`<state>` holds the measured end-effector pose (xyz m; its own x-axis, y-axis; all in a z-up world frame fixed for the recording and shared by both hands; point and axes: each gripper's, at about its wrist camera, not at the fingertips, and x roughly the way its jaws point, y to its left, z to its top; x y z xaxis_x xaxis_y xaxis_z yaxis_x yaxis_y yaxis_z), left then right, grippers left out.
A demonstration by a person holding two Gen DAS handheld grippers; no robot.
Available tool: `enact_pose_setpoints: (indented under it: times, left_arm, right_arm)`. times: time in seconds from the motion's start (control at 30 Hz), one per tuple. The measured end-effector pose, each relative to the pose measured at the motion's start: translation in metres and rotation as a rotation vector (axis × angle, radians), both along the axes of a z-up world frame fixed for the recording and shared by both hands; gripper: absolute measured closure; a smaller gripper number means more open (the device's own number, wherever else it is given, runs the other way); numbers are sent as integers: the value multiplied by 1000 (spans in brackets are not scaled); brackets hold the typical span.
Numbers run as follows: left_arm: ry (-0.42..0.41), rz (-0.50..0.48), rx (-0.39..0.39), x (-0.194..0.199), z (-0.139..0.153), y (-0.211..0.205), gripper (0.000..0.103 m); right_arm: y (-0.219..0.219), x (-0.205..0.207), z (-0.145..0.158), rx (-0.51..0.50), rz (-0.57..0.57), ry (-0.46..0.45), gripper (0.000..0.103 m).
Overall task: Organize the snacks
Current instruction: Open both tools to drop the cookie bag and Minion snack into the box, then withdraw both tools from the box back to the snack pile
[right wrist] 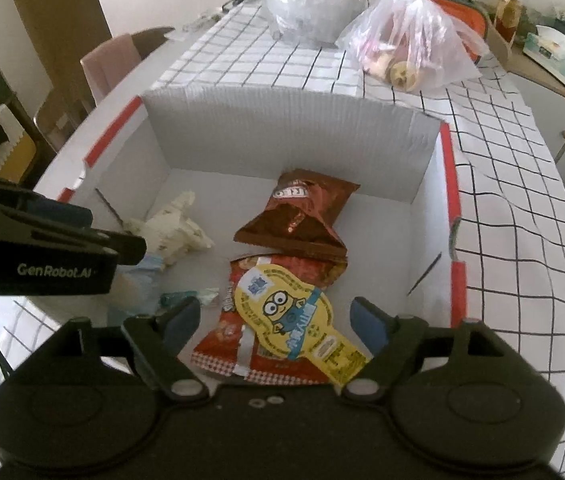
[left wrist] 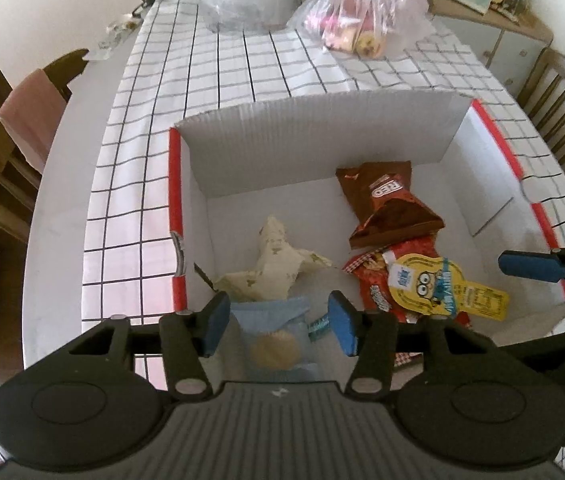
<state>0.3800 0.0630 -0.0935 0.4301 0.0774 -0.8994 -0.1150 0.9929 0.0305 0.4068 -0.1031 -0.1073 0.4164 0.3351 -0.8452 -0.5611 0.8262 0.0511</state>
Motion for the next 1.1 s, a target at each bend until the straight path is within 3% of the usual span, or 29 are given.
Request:
enact_pose_setpoints:
  times: [0.67,1.1]
  left_arm:
    - [-214,-30,-51,-76,72,-1,39]
    - [-333,-85,-84,-137,93,-4,28]
  right_arm:
    - [-32,-71,69,141,-56,-115,3]
    - [-50,-125,96,240,-45,-165,0]
